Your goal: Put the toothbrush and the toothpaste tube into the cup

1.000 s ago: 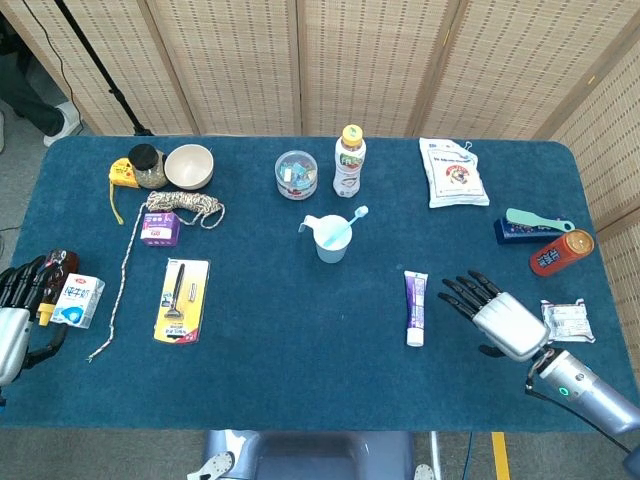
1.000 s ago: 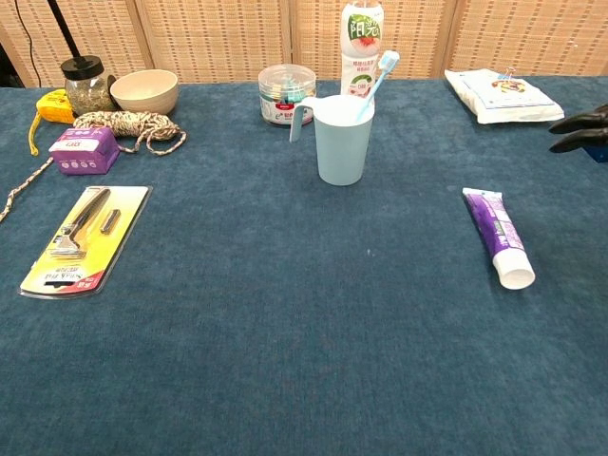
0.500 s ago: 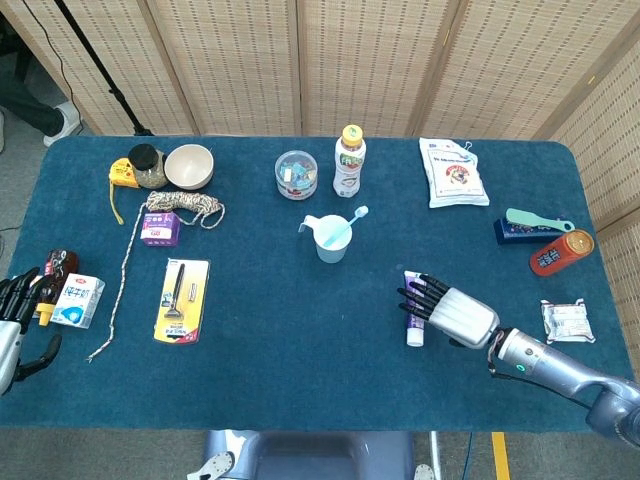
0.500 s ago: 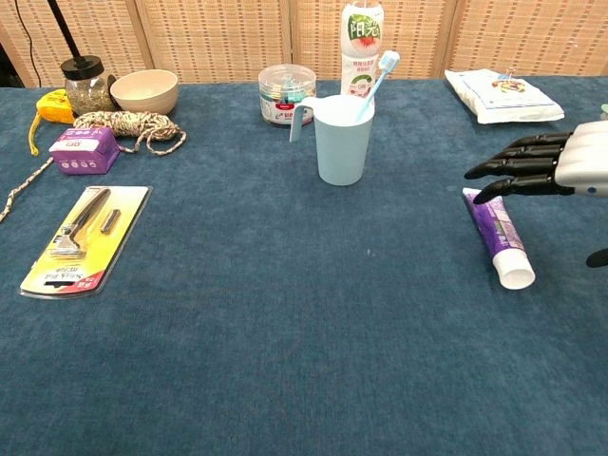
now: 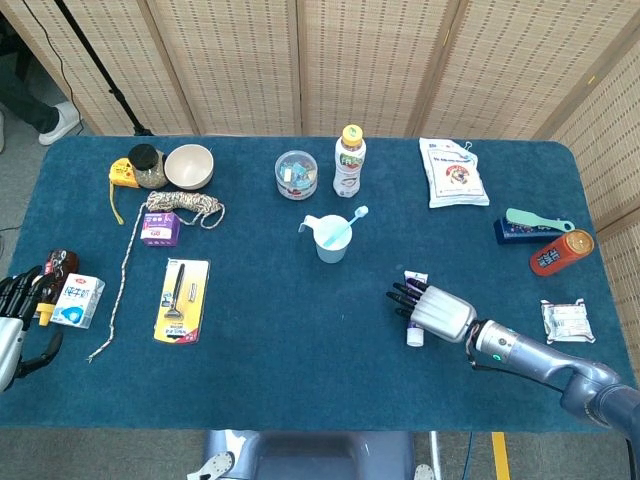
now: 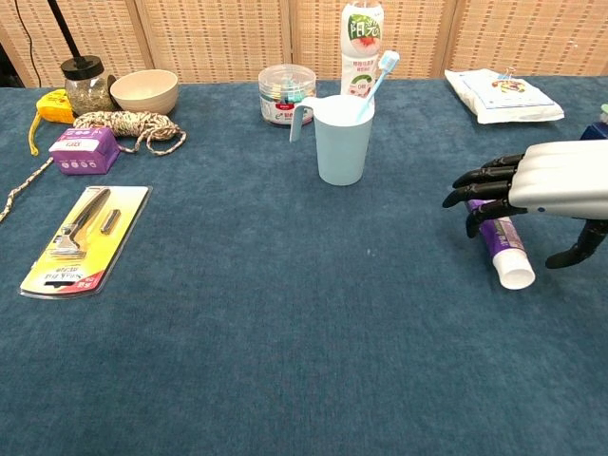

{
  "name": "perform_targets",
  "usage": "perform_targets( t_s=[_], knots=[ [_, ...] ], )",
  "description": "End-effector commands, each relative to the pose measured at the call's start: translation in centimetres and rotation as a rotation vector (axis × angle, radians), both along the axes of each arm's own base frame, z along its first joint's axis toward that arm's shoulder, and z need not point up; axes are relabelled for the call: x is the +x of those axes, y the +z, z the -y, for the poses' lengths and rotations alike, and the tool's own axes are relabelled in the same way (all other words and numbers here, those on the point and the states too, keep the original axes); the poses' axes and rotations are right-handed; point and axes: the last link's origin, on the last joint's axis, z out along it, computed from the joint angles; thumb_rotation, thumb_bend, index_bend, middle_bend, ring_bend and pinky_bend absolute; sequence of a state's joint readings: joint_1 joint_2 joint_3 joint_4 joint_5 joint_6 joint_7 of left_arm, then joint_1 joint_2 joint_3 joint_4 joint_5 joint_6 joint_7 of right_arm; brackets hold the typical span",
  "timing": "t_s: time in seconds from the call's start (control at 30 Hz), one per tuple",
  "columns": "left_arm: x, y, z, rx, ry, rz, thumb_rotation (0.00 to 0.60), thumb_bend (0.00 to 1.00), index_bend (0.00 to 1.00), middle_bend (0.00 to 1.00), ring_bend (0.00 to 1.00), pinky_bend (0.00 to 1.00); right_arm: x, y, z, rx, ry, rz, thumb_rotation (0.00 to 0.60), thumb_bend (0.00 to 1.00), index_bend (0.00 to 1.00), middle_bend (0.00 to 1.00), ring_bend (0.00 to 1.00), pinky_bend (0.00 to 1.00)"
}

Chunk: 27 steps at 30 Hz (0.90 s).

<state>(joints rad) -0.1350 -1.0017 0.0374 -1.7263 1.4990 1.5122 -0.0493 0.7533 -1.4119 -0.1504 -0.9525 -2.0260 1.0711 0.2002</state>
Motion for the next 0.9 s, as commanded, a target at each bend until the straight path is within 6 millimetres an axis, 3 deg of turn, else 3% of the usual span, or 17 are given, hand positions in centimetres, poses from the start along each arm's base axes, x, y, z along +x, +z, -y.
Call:
perform_targets(
  t_s=[0.03, 0.33, 0.6, 0.77, 0.9],
  knots=[
    [0.0, 0.0, 0.0, -0.002, 0.000, 0.002, 0.600, 0.37, 0.00, 0.00, 0.00, 0.00, -0.1, -0.3, 0.3, 0.002, -0.010, -0.003, 0.600, 0.24, 0.30, 0.13, 0.02, 0.16],
    [0.0, 0.1, -0.1, -0.013, -0.001, 0.012, 0.600, 0.37, 0.00, 0.00, 0.00, 0.00, -0.1, -1.5, 0.0, 0.025, 0.023, 0.028, 0.600, 0.29, 0.42, 0.28, 0.16, 0.28],
    [0.0, 0.0, -0.2, -0.026, -0.002, 0.013, 0.600, 0.37, 0.00, 0.00, 0.00, 0.00, -0.3, -2.8, 0.1, 0.040, 0.011, 0.051, 0.600, 0.39, 0.55, 0.39, 0.27, 0.41],
    [-0.1, 0.0, -0.2, -0.026, 0.000, 0.017, 0.600, 0.37, 0.00, 0.00, 0.00, 0.00, -0.4, -2.7, 0.0, 0.038, 0.007, 0.104, 0.600, 0.42, 0.63, 0.48, 0.36, 0.53],
    [-0.1, 0.1, -0.3, -0.027, 0.001, 0.018, 0.600, 0.37, 0.00, 0.00, 0.00, 0.00, -0.3, -2.1, -0.1, 0.033, -0.019, 0.173, 0.600, 0.42, 0.64, 0.50, 0.38, 0.55]
  ],
)
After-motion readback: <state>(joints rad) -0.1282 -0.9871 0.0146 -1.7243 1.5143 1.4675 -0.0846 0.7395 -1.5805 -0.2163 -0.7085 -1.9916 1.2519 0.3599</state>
